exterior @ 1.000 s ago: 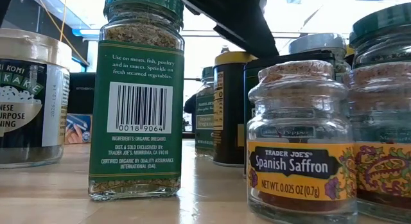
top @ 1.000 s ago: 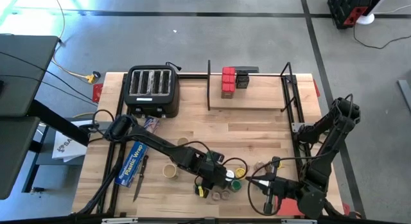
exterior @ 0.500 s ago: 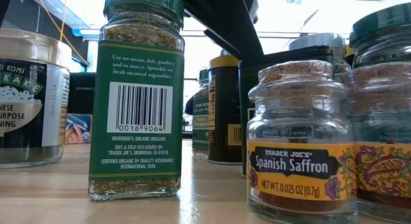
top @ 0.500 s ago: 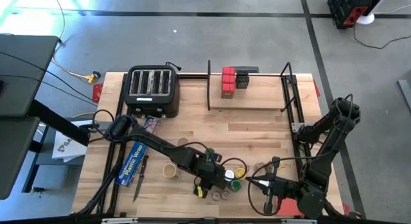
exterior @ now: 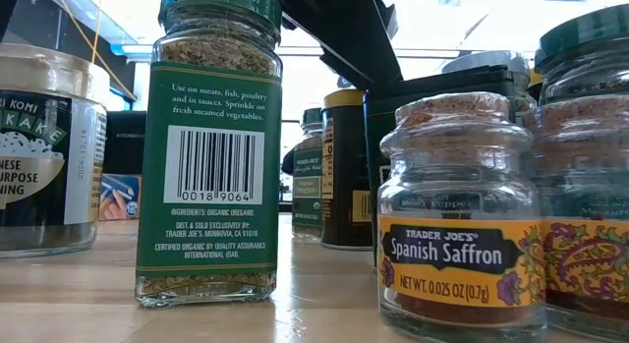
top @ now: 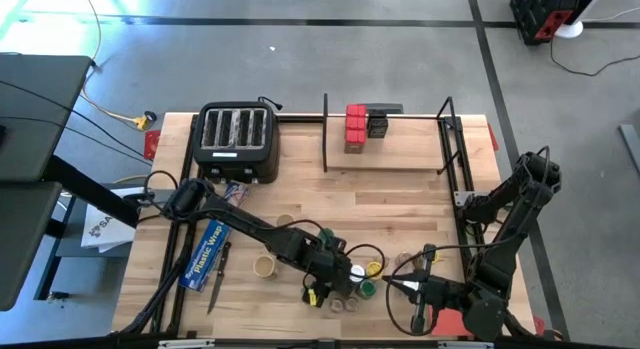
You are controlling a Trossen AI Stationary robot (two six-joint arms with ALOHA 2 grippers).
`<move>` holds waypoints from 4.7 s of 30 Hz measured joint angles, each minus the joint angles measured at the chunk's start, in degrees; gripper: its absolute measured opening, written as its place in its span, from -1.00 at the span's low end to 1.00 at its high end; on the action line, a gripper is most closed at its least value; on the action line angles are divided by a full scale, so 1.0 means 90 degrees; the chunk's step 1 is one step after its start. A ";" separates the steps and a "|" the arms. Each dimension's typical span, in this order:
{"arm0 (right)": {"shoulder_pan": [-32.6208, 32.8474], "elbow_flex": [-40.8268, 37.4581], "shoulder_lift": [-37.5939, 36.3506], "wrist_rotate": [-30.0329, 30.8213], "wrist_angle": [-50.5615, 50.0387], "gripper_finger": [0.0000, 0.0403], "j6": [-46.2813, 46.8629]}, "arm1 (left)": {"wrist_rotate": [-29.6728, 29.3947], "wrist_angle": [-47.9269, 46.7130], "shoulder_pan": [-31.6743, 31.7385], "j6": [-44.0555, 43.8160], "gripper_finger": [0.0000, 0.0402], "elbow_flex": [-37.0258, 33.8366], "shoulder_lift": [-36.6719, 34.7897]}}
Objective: Shelf spices
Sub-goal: Put the black seasoning can on the shelf aligned with the other black seasoning can
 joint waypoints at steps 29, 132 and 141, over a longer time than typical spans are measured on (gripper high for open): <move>0.0000 0.0000 0.0000 0.0000 -0.0244 -0.99 0.0264 | -0.0052 -0.0011 -0.0198 0.0289 0.41 0.0000 -0.0119; 0.0458 0.0629 -0.0141 0.1515 -0.3583 -0.99 0.3894 | -0.0658 -0.1985 0.2494 0.0271 0.31 0.3540 0.1754; -0.1523 0.0631 -0.0879 -0.2327 -0.6106 -0.99 0.5109 | -0.1867 -0.2792 0.1944 -0.0276 0.33 0.3548 0.0581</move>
